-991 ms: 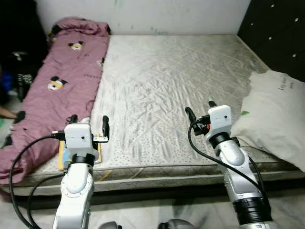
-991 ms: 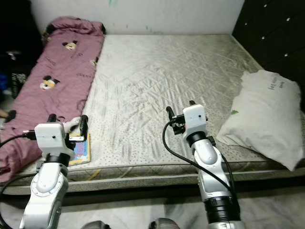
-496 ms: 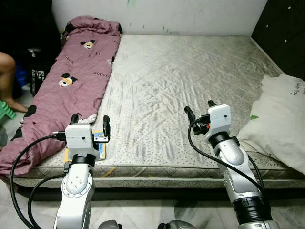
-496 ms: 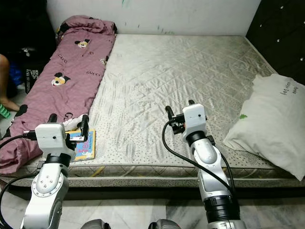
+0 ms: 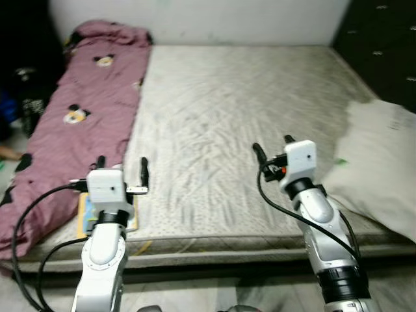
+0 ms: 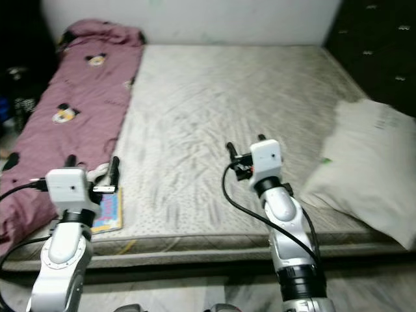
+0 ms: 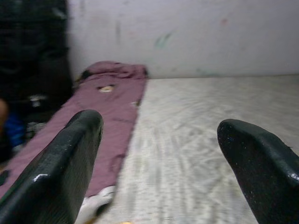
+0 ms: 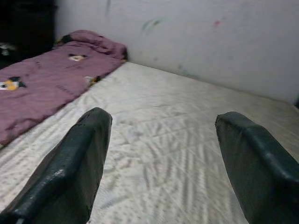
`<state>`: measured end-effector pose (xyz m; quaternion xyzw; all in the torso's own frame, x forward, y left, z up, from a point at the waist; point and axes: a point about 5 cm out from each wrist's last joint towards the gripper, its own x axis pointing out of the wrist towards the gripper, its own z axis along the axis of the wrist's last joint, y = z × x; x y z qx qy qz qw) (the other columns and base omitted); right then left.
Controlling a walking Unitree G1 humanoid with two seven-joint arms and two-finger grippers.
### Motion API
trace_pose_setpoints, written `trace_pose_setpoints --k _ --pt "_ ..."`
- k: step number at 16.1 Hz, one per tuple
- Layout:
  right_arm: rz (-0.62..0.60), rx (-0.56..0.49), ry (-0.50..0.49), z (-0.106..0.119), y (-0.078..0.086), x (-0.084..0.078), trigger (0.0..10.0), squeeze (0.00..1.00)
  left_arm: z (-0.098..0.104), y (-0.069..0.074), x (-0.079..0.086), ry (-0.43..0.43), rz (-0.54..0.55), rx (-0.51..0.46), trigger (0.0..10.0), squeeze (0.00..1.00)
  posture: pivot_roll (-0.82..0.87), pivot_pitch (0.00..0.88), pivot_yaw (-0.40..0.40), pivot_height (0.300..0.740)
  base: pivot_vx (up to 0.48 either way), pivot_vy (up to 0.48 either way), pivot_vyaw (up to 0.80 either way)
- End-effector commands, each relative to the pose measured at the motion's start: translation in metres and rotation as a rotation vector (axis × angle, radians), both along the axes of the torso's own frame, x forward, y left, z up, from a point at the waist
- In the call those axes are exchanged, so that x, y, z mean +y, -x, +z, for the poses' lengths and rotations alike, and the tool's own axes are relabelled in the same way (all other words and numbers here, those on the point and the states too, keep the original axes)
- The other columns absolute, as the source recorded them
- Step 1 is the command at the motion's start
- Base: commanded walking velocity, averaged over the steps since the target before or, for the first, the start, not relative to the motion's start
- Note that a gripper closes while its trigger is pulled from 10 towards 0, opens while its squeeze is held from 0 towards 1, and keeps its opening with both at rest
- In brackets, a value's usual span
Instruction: Clean up the room
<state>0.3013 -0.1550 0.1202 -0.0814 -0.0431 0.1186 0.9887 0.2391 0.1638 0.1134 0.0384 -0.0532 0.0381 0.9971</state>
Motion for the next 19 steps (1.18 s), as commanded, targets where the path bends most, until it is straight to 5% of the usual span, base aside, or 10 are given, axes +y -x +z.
trace_pose_setpoints --k 1,19 --pt "-0.009 0.009 -0.003 -0.0018 -0.0003 -0.0021 10.0 0.00 0.0000 -0.0005 0.0011 -0.008 0.007 0.005 10.0 0.00 -0.07 0.016 -0.009 0.740 0.000 0.000 0.00" --pt "0.003 -0.005 0.023 -0.0015 -0.0013 0.0008 10.0 0.00 0.0005 -0.0015 -0.0010 -0.008 -0.002 0.003 10.0 0.00 -0.07 0.014 -0.009 0.740 0.000 -0.228 0.00"
